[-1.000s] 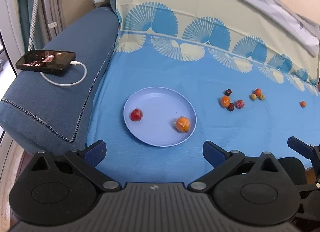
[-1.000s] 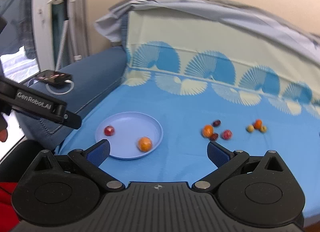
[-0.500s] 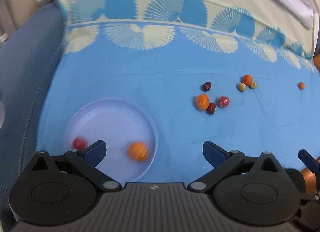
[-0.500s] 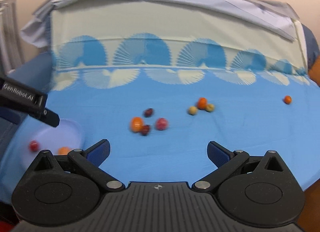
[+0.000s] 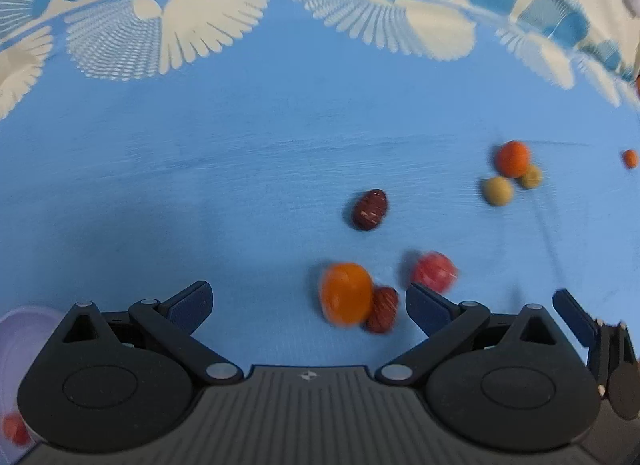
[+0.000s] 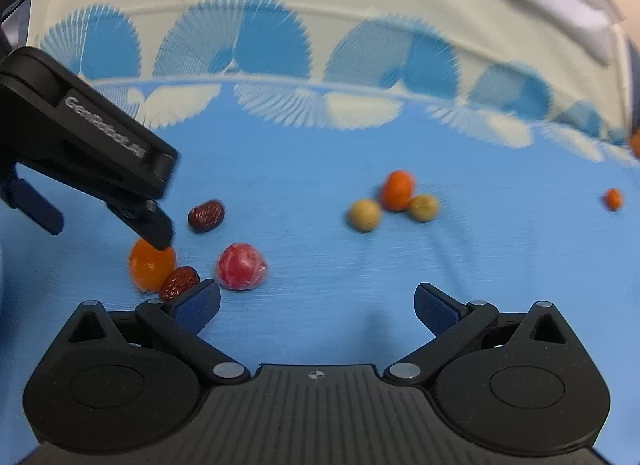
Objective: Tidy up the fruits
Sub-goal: 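Reach the left tool to an orange while the right tool reaches a red plum, then grasp the orange with the left tool while the right tool grasps the red plum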
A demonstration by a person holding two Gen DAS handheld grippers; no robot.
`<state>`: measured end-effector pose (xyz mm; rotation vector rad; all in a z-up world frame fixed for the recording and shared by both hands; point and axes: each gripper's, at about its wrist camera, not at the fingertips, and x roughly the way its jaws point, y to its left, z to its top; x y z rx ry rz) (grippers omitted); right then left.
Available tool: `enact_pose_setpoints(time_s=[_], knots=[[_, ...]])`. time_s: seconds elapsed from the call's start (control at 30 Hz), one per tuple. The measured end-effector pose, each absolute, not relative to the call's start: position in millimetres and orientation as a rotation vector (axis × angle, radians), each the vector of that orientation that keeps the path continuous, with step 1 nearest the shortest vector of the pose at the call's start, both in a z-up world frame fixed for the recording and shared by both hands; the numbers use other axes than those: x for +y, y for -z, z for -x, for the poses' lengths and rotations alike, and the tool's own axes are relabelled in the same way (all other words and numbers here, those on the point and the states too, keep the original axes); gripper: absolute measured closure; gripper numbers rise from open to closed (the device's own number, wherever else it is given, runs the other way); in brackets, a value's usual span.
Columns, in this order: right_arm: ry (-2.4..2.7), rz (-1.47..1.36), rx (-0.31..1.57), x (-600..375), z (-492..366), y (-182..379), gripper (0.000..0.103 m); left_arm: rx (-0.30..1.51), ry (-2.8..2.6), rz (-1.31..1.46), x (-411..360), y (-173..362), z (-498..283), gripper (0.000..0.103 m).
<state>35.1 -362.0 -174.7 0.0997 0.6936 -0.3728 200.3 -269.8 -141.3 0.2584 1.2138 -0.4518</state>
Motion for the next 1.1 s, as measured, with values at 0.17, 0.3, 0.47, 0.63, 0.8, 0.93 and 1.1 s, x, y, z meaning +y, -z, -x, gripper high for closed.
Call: enact_pose_setpoints(time_s=[0.17,0.3,0.47,0.63,0.8,0.93,1.1], knots=[[0.332,-0.066,0.715,-362.8,-70.5,196.0,0.001,1.239,0.416,-0.259,-261.6,158.4,-217.3,0.0],[0.318,-0.093,0.685,-366.4,-73.0,199.8,0.001,1.248,0.426,-0.239,-250.9,157.3,-220.5,0.0],[0.428,0.026,0.648,-363.6,-69.0,196.7,0.001,1.248,0.447,-0.273,-267.7,162.9,-217.1,0.0],[0.434,-0.021,0.649,-373.3,-70.6,200.0,0.001,1.252,0.441,-0.289,-280.1,172.9,-217.3,0.0],[0.423,-0.043,0.644,-375.8,-69.8,201.4,0.001,1.295,0.436,-0.256,-265.8,172.5,-224.6,0.0],[0.395,-0.052,0.634,-375.6,-68.3,199.6,0.014,1.293,0.447,-0.229,-262.8,168.7,-220.8,0.01],[0.287,-0.047,0.603,-366.8,-62.8,196.0,0.069,1.247,0.563,-0.217,-280.2,157.1,-199.4,0.068]])
